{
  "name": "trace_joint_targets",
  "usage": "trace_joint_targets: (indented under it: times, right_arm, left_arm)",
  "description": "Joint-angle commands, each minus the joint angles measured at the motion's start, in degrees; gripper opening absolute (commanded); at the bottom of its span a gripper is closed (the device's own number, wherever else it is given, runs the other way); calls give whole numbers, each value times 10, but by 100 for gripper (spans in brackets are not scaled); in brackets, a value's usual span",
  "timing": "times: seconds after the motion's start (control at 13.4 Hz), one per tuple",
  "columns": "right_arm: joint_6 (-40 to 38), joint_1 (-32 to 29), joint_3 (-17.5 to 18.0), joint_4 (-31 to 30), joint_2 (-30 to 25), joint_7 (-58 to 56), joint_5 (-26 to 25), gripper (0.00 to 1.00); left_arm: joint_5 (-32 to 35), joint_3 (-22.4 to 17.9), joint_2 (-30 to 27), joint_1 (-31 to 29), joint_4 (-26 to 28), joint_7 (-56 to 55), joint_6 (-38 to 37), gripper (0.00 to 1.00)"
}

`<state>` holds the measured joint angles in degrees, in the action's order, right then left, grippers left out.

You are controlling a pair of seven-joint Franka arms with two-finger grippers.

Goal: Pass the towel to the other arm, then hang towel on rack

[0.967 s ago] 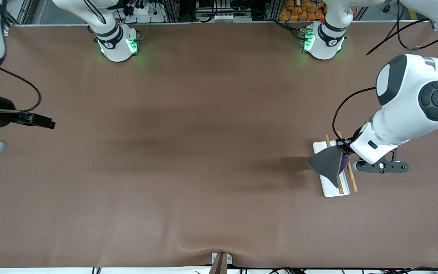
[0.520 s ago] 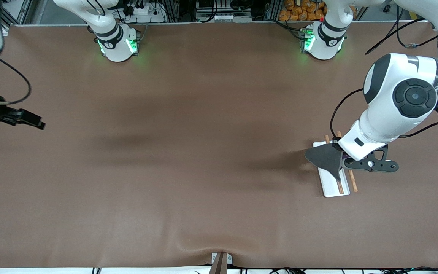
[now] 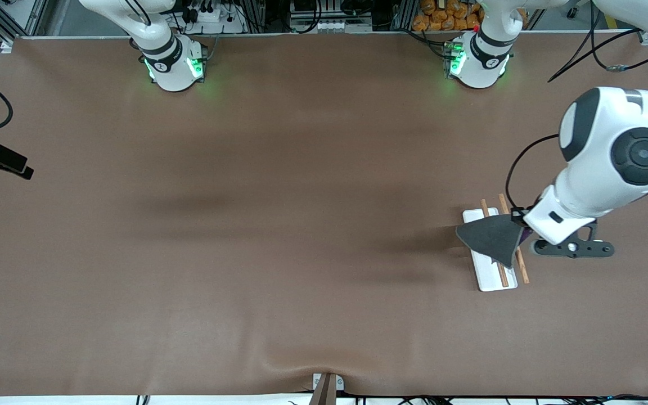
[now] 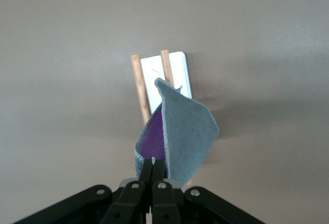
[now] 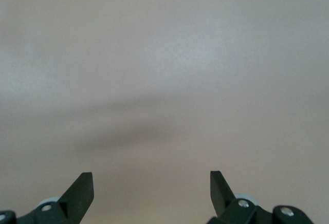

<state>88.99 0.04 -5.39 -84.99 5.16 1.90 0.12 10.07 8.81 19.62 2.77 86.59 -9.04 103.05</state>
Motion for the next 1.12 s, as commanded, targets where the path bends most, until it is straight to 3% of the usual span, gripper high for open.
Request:
trace_joint_targets:
  times: [0.0,0.3,0.67,1.04]
  right_arm:
    - [1,14,4,14,8,-8,-3,100]
    - [51,16,2,-82,-54,-23,4,100]
    - [8,18,1,-3,-30,-67,-5,100]
    - [-23,14,1,1,-38,-74,0,100]
  left_arm:
    - [12,5,-10,-19,15,12,-2,0]
    - [12,5,-1,-43,17,13,2,0]
    - [11,5,3,-65,23,17,3,0]
    - [11,5,15,-87,25,28,7,0]
